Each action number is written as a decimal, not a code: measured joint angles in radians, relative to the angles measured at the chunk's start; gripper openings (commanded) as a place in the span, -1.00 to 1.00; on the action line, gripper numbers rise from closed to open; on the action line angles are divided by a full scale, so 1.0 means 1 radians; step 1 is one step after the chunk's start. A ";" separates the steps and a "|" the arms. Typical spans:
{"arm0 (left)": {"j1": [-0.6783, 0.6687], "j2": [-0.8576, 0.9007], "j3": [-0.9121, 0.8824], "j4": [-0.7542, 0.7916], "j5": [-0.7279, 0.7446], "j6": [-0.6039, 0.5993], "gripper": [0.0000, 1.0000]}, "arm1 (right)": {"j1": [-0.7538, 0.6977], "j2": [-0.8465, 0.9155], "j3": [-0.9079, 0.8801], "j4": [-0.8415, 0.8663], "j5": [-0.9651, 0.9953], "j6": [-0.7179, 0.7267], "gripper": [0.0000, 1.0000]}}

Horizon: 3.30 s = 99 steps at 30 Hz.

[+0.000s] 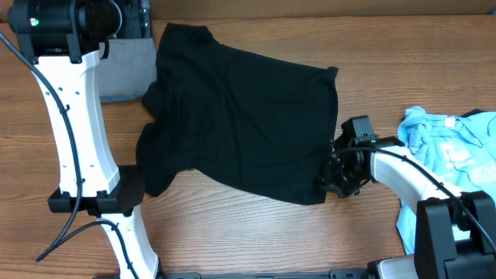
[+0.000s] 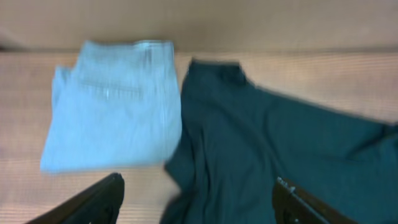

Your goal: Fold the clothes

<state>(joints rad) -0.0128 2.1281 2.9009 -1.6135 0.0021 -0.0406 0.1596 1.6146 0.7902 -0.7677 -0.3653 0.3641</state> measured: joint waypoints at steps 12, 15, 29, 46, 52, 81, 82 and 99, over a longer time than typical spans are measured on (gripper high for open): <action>0.000 -0.058 -0.002 -0.074 0.001 0.014 0.72 | -0.001 -0.005 -0.044 -0.004 -0.103 -0.014 -0.92; 0.000 -0.060 -0.006 -0.074 0.001 0.014 0.72 | -0.003 -0.005 -0.043 -0.039 -0.092 -0.010 -0.92; 0.000 -0.253 -0.307 -0.074 -0.017 0.014 0.74 | -0.050 -0.132 0.016 -0.406 0.147 0.167 -0.28; 0.000 -0.417 -0.737 -0.070 -0.019 0.010 0.72 | -0.203 -0.130 0.048 0.280 0.053 0.189 -0.30; 0.000 -0.406 -0.992 0.003 0.026 0.006 0.71 | -0.244 -0.092 0.112 0.387 -0.008 0.184 -0.24; -0.099 -0.405 -1.199 0.243 0.108 0.007 0.66 | -0.240 0.445 0.613 0.275 0.083 -0.099 -0.48; -0.106 -0.405 -1.205 0.253 0.108 0.006 0.60 | -0.239 0.452 0.613 0.278 0.080 -0.100 -0.53; -0.138 -0.404 -1.667 0.760 0.121 0.014 -0.11 | -0.189 0.545 0.619 0.438 0.147 -0.018 -0.87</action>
<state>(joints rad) -0.1509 1.7245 1.2335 -0.8536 0.1234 -0.0265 -0.0296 2.1597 1.4094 -0.3298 -0.2180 0.3466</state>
